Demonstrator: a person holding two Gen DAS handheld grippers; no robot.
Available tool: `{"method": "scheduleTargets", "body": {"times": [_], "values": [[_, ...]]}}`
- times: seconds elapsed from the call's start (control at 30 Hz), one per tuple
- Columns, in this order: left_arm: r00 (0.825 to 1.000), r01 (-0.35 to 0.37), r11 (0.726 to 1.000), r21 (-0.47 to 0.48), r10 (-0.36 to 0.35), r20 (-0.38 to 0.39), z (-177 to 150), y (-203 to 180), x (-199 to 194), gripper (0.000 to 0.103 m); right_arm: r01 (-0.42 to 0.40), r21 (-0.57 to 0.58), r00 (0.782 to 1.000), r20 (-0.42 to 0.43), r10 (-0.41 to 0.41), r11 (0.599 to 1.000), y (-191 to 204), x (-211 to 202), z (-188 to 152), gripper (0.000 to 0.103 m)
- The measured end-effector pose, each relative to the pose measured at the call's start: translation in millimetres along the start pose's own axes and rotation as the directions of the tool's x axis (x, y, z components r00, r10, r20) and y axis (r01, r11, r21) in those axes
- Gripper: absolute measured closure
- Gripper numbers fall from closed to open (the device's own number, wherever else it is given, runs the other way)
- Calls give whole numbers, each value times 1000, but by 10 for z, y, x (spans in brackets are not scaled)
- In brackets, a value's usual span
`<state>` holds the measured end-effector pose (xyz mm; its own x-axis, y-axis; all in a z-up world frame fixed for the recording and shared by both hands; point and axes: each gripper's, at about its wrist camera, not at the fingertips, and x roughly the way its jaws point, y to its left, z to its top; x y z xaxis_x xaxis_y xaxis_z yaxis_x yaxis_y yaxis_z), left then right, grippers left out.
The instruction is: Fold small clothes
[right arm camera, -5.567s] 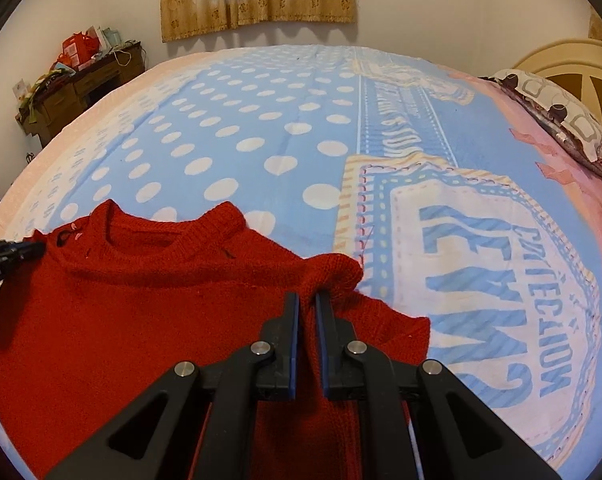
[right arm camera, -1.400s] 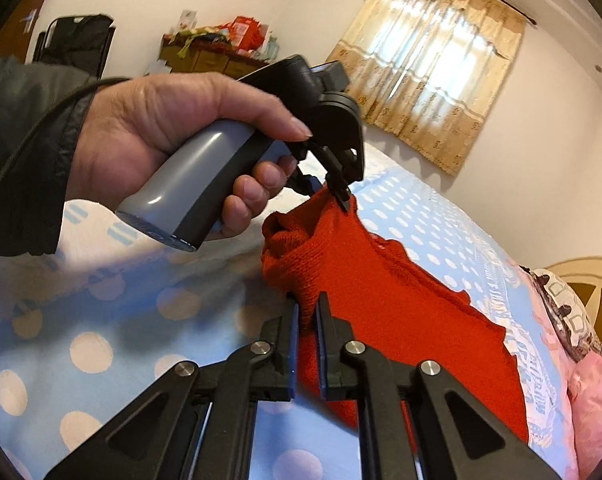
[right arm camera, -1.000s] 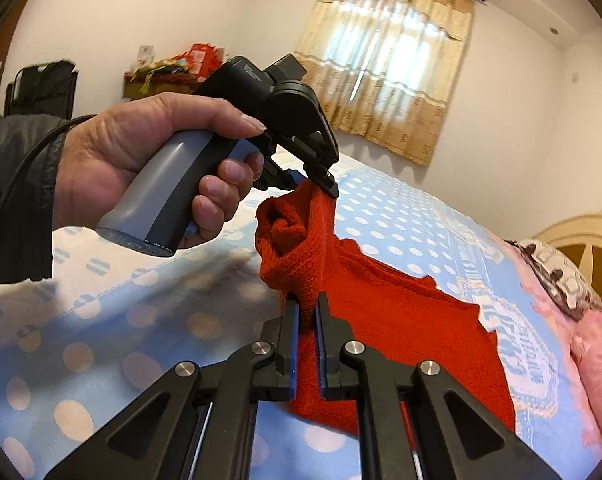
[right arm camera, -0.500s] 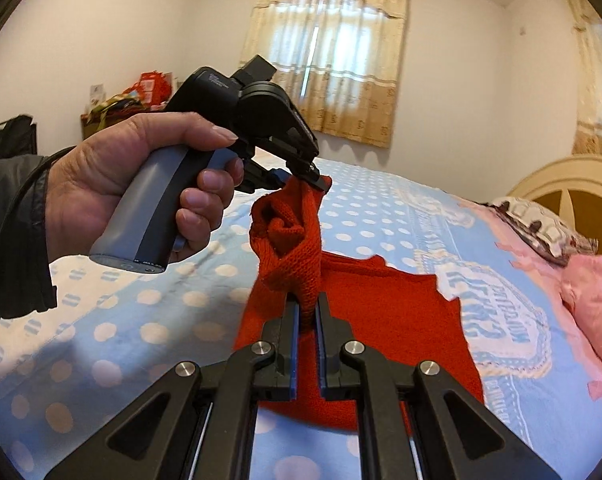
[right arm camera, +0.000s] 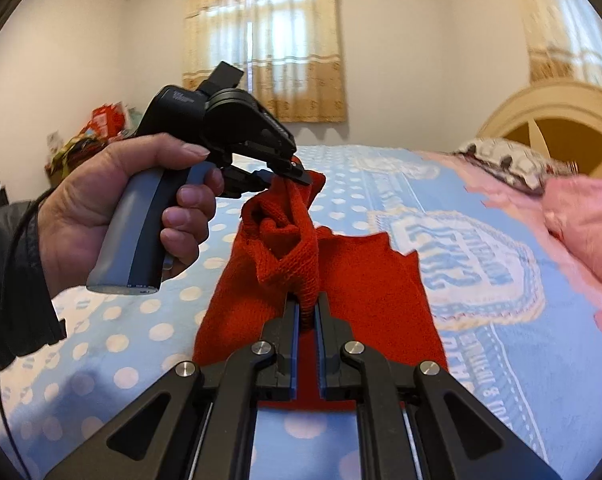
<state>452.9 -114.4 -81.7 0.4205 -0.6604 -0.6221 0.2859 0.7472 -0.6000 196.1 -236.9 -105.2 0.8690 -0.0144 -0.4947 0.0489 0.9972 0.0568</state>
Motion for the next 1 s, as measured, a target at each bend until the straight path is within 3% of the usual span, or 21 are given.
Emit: {"method": "scheduleTargets", "body": {"times": [0.37, 1.0], "values": [[997, -19, 999, 29, 21, -73, -54, -249, 510, 89, 26, 130, 998, -55, -19, 991, -405, 95, -87, 97], [992, -23, 997, 74, 32, -120, -123, -468, 871, 91, 28, 257, 995, -101, -2, 966, -742, 162, -233, 98]]}}
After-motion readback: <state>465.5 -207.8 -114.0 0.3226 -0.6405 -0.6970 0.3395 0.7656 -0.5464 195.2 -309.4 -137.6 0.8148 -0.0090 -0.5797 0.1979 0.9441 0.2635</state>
